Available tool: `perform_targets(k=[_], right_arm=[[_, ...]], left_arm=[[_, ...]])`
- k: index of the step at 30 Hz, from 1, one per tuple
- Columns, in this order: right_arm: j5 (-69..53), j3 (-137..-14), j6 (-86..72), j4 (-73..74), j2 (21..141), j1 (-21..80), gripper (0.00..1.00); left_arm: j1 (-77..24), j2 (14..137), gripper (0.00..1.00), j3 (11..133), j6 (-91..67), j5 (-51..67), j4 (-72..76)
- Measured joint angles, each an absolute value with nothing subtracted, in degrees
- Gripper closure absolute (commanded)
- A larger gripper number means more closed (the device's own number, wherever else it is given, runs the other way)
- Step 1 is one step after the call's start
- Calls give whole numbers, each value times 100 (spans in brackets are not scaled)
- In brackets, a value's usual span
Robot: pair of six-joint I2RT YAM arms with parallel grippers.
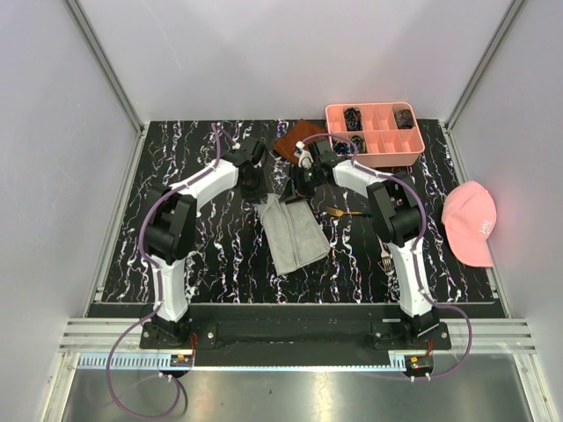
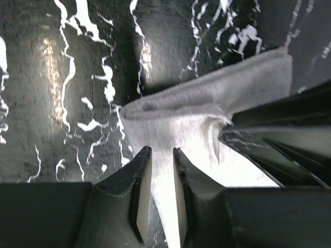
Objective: Fold the napkin into a case and place the utensils inside
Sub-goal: Smooth out the 2/3-rectangle-folded napkin at the center of the board.
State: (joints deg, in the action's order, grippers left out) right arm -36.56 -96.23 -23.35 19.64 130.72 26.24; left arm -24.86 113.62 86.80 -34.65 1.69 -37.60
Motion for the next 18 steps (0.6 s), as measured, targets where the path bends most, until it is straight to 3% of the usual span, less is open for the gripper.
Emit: perform_targets(k=[12,18], right_arm=[[-3721,-10287,-2497,1933,13625,2624,87],[-3922,-10536,-2644,1914,13874,2624,89]], left_arm=[[-2462,11771,77,8801,-3520,296,-3627],[-2464,11771,77,8801,-3647,580,-3465]])
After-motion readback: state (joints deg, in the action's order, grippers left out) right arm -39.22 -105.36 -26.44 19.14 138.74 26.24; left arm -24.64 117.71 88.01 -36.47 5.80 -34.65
